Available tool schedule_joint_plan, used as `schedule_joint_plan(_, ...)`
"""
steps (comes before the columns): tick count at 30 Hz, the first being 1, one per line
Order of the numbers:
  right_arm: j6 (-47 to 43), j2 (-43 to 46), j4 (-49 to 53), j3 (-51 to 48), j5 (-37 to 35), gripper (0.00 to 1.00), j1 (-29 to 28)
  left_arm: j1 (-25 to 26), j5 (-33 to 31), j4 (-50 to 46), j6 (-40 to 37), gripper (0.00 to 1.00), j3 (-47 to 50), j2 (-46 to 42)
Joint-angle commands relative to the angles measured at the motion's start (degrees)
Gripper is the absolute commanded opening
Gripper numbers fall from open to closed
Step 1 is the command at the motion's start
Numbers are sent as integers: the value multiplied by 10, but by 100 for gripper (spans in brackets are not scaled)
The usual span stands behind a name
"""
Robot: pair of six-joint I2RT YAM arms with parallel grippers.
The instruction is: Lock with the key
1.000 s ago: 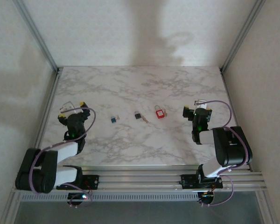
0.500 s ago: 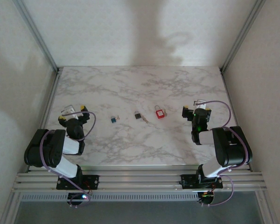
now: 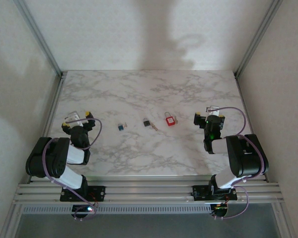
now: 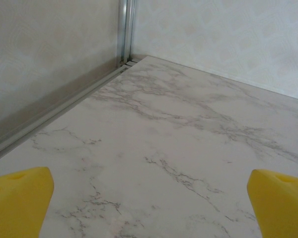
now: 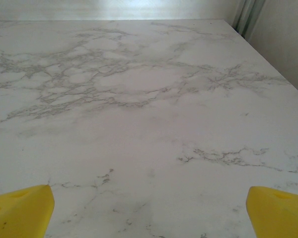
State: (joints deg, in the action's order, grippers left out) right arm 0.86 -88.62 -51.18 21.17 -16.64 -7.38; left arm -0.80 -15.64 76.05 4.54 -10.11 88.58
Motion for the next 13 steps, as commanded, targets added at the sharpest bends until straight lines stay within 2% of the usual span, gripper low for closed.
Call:
schedule_joint_plan(1,6,-2,-10,-2,-3,99,2,-1,8,20,7,99,-9,-3)
schedule_joint_plan(13,7,-2,-10,-2,-2,99,2,-1,24,15,2,99,-12,-3)
